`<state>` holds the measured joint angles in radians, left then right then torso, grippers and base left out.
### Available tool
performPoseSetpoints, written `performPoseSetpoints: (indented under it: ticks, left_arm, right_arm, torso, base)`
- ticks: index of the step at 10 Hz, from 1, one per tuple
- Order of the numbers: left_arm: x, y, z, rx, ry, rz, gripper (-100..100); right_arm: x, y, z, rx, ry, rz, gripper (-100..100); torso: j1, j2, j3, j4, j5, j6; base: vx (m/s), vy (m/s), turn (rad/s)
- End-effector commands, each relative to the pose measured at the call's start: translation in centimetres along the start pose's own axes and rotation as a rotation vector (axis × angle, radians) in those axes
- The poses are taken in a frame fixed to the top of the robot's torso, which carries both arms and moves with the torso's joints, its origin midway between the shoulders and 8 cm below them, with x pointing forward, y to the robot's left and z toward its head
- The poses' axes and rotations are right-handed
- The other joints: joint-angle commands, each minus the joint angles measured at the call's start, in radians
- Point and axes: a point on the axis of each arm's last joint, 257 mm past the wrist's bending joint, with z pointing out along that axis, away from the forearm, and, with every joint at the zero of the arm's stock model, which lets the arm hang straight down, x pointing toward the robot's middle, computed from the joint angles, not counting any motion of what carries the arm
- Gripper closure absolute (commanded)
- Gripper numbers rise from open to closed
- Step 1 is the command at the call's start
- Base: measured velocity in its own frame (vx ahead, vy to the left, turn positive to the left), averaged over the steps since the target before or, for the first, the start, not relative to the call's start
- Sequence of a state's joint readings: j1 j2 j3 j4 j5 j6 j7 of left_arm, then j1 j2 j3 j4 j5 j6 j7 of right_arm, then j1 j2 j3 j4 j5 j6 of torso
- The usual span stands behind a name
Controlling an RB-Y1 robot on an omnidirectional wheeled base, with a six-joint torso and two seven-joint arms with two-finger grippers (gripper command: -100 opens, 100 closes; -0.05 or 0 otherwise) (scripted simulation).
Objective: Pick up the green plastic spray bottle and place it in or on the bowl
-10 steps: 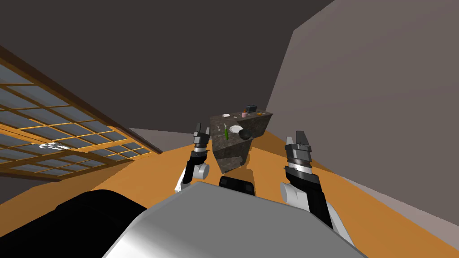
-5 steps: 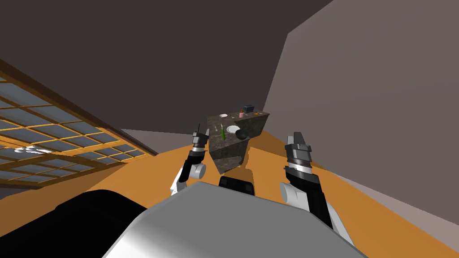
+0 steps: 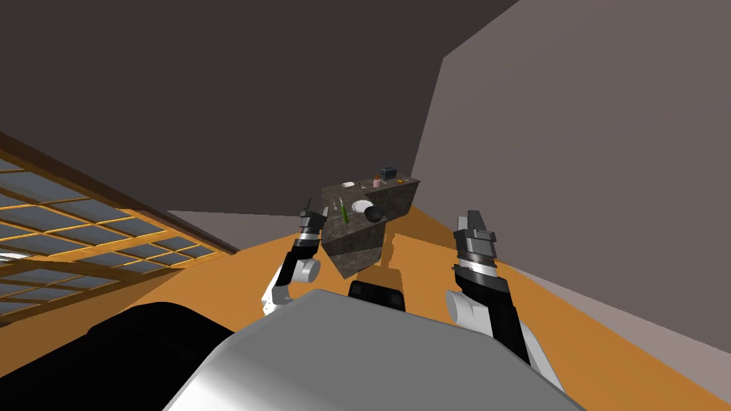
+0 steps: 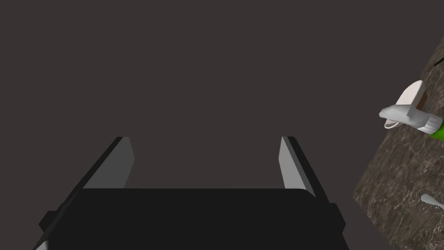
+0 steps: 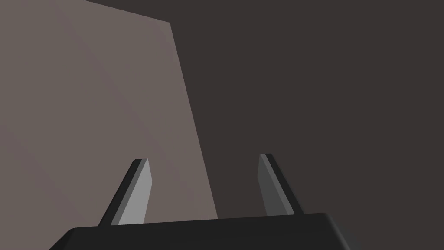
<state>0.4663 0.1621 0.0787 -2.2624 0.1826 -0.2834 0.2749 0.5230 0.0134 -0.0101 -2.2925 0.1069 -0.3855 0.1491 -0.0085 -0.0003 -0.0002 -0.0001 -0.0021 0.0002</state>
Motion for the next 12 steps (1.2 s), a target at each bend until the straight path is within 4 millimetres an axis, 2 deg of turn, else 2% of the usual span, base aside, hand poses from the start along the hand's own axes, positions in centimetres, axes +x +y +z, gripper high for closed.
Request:
performPoseSetpoints:
  ticks: [1, 3, 4, 7, 8, 10, 11, 12]
  left_arm:
    - [-1.8, 0.3, -0.1, -0.024, -0.034, -0.051, -100]
    - [-4.4, 0.5, -0.3, -0.048, -0.082, -0.110, -100]
    - [-4.4, 0.5, -0.3, -0.048, -0.083, -0.117, -100]
    - [-8.7, 0.8, -1.0, -0.081, -0.171, -0.218, -100]
    - [-8.7, 0.8, -1.0, -0.080, -0.171, -0.228, -100]
    - [-11.7, 1.0, -1.9, -0.099, -0.240, -0.301, -100]
    - [-11.7, 1.0, -1.9, -0.097, -0.241, -0.311, -100]
    - [-13.2, 1.1, -2.5, -0.105, -0.278, -0.353, -100]
  right_arm:
    - [0.0, 0.0, 0.0, 0.000, 0.000, 0.000, 0]
    - [0.0, 0.0, 0.0, 0.000, 0.000, 0.000, 0]
    - [0.0, 0.0, 0.0, 0.000, 0.000, 0.000, 0]
    - [0.0, 0.0, 0.0, 0.000, 0.000, 0.000, 0]
    - [0.0, 0.0, 0.0, 0.000, 0.000, 0.000, 0]
    - [0.0, 0.0, 0.0, 0.000, 0.000, 0.000, 0]
    - [0.0, 0.0, 0.0, 0.000, 0.000, 0.000, 0]
    - [0.0, 0.0, 0.0, 0.000, 0.000, 0.000, 0]
  torso:
    - [0.000, 0.000, 0.000, 0.000, 0.000, 0.000]
    - [-0.001, -0.002, -0.001, 0.000, 0.000, 0.000]
    - [-0.002, -0.002, -0.001, 0.000, 0.000, 0.000]
    - [0.001, -0.001, 0.000, 0.000, 0.000, 0.000]
    - [-0.001, -0.002, -0.001, 0.000, 0.000, 0.000]
    - [0.004, -0.001, 0.000, 0.000, 0.001, 0.000]
    - [0.003, -0.001, -0.001, 0.000, 0.001, 0.000]
    - [0.003, -0.002, -0.001, 0.000, 0.001, -0.001]
  base:
    - [0.014, -0.134, -0.111]
    - [0.049, -0.149, -0.105]
    - [0.022, -0.104, -0.022]
    - [0.035, -0.117, -0.108]
    - [0.039, -0.096, -0.012]
    - [0.036, -0.084, -0.100]
    - [0.048, -0.075, -0.027]
    - [0.070, -0.077, -0.052]
